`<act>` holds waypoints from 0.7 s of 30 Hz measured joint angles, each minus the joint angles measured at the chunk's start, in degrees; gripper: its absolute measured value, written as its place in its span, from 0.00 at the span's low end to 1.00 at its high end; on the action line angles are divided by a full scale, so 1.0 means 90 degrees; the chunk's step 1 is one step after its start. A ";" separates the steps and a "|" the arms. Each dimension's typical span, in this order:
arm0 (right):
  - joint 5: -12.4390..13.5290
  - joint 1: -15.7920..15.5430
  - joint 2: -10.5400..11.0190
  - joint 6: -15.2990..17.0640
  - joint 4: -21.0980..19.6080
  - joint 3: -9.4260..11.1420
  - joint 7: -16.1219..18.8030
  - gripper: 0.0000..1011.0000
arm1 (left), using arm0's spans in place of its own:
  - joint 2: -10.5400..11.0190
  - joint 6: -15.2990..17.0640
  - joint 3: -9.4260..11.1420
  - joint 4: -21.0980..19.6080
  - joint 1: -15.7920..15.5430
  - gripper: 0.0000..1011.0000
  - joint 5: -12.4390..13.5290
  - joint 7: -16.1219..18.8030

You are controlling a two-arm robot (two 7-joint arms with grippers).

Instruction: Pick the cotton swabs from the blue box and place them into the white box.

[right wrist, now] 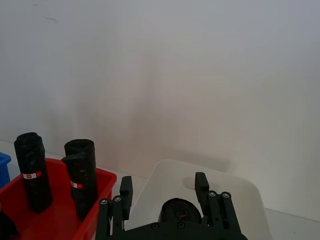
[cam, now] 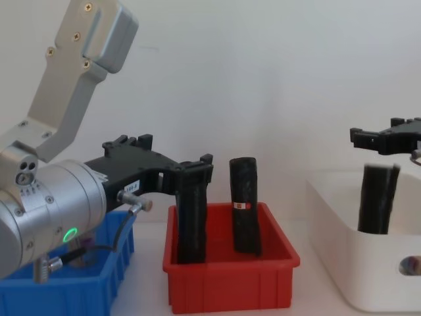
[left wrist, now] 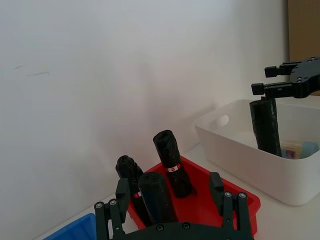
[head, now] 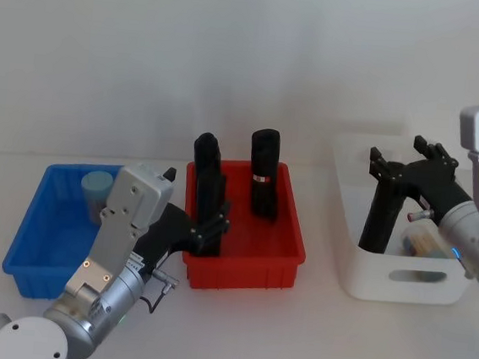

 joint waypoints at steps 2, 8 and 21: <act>0.0012 -0.0001 0.0005 0.0000 0.0001 0.0006 0.0004 0.79 | 0.0000 0.0000 0.0000 0.0000 0.0000 0.99 0.0000 0.0000; 0.0038 -0.0016 0.0018 -0.0008 0.0001 0.0022 0.0012 0.95 | 0.0000 0.0000 0.0000 0.0000 0.0000 0.99 0.0000 0.0000; 0.0072 -0.0032 0.0031 -0.0020 0.0000 0.0039 0.0024 0.99 | 0.0000 0.0000 0.0000 0.0000 0.0000 0.99 0.0000 0.0000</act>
